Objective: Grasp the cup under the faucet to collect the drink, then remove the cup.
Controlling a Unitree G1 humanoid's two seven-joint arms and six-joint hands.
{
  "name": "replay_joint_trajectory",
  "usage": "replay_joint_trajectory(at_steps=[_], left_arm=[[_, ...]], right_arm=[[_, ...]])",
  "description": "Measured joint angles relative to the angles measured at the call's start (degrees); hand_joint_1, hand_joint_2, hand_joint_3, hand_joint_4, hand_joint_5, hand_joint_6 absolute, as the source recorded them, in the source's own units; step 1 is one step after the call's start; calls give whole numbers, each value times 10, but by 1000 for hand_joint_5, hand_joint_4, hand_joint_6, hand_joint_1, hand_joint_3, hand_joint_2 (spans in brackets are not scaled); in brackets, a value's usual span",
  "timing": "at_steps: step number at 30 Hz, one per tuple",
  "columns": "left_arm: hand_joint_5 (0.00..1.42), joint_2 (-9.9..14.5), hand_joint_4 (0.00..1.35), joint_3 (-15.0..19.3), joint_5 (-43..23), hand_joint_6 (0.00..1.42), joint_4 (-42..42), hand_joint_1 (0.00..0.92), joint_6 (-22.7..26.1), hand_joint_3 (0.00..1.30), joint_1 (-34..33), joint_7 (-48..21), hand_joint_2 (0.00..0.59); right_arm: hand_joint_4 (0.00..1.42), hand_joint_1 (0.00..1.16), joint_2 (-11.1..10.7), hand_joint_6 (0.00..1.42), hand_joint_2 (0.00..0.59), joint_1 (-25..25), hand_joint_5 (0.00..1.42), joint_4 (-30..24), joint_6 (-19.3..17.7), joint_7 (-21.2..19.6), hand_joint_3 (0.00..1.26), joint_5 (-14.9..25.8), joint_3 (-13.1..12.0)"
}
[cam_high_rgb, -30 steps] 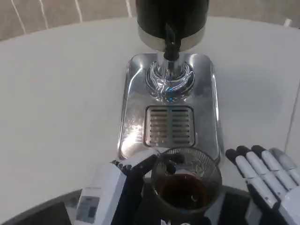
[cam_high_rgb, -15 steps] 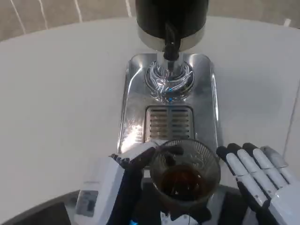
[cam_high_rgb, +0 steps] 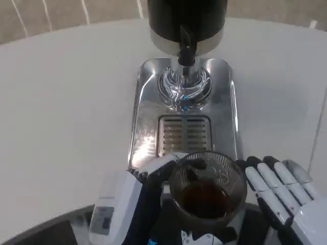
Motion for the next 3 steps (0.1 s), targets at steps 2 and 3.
replay_joint_trajectory(at_steps=[2, 3], left_arm=[[1421, -1, 1306, 0, 0, 1424, 3, 705, 0, 1261, -3, 0, 62], [1421, -2, 1306, 1, 0, 1424, 6, 705, 0, 1261, -5, 0, 62]], right_arm=[[0, 194, 0, 0, 575, 1, 0, -1, 1, 0, 0, 0, 0], [0, 194, 1, 0, 575, 2, 0, -4, 3, 2, 0, 0, 0]])
